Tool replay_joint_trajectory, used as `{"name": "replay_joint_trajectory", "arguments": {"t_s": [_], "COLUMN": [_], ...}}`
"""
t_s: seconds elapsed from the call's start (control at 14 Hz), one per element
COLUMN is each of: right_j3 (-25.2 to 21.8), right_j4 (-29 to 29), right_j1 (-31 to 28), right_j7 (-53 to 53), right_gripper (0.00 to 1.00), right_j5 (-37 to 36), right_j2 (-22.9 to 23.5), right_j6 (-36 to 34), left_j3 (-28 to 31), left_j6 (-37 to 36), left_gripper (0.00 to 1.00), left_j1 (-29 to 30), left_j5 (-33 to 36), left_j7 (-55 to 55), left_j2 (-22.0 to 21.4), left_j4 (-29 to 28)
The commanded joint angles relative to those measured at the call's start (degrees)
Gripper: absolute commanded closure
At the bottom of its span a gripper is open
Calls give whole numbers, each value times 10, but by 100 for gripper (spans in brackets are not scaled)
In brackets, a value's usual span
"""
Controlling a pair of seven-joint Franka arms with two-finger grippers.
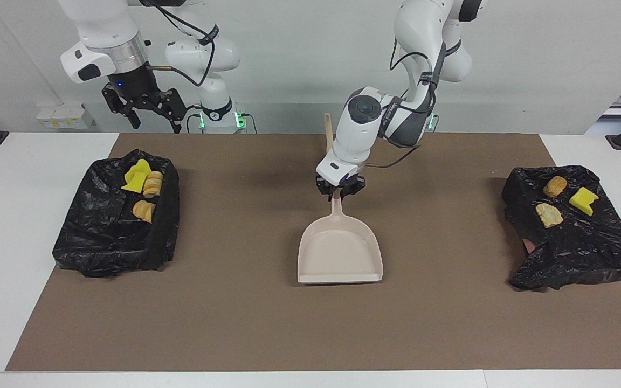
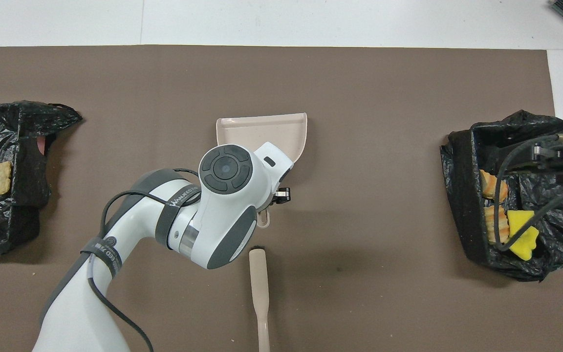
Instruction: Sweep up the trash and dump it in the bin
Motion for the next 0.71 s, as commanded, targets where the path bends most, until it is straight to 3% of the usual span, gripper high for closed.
{"name": "replay_joint_trajectory", "arguments": {"t_s": [0.0, 0.07, 0.14, 0.36, 0.64], "right_j3": [-3, -3, -3, -3, -3], "right_j4": [7, 7, 7, 7, 7], "right_j1": [-3, -3, -3, -3, -3], "right_j7": [-12, -12, -12, -12, -12], "right_gripper": [0, 0, 0, 0, 0], "right_j5": [6, 8, 10, 11, 12], "right_j2": [2, 2, 2, 2, 2], "right_j6": [-10, -9, -7, -9, -10], "left_j3": [11, 11, 11, 18, 18], "left_j6": [26, 25, 25, 11, -27], "left_gripper": [88, 49, 0, 0, 0], "left_j1": [-12, -13, -11, 7, 78], "left_j5": [-7, -7, -7, -6, -1], "left_j7": [-7, -17, -42, -46, -39], "left_j2": [-15, -15, -15, -26, -38], "left_j4": [-25, -25, -23, -13, 35]}}
